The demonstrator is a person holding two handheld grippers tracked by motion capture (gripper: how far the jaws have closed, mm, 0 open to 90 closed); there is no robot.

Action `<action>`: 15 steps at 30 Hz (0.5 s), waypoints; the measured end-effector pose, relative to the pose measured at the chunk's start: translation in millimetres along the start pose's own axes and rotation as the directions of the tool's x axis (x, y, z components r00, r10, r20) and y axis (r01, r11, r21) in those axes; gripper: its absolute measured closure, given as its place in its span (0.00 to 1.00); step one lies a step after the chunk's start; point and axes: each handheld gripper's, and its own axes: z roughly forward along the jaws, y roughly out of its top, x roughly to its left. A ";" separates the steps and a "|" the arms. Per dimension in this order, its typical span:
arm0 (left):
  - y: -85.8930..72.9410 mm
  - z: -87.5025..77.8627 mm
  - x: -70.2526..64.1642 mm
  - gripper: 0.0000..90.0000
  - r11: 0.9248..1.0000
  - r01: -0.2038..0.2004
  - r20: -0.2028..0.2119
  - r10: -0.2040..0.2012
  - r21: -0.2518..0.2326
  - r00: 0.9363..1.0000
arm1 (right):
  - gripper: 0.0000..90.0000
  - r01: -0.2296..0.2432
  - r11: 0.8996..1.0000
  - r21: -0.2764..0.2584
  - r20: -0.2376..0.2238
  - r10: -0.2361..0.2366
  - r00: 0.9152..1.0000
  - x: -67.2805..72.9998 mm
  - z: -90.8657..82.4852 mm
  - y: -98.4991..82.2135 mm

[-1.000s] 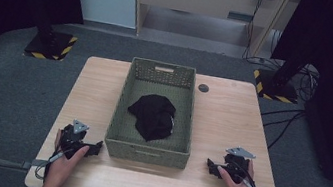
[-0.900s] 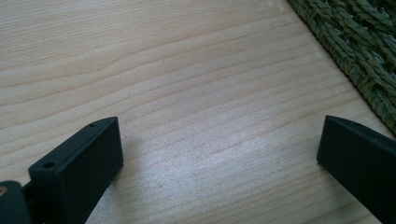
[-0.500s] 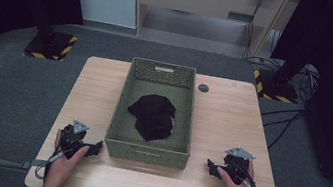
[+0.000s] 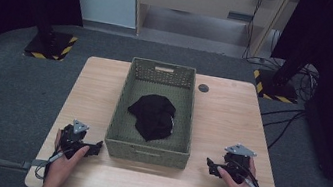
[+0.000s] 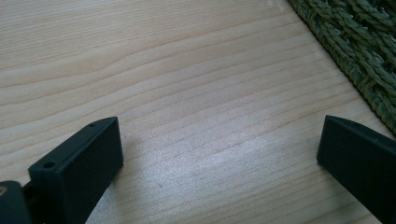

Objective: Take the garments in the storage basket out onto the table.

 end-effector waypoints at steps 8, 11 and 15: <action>0.0 0.0 0.0 0.00 1.000 0.000 0.000 0.000 0.000 1.000 | 0.03 0.018 1.000 -0.026 -0.014 -0.019 1.000 6.4 -13.8 17.3; 0.0 0.0 0.0 0.00 1.000 0.000 0.000 0.000 0.000 1.000 | 0.03 0.043 0.999 -0.029 -0.009 -0.043 0.999 9.4 -19.4 25.8; 0.0 0.0 0.0 0.00 1.000 0.000 0.000 0.000 0.000 1.000 | 0.03 0.049 0.998 -0.036 -0.007 -0.050 0.999 11.0 -25.3 33.3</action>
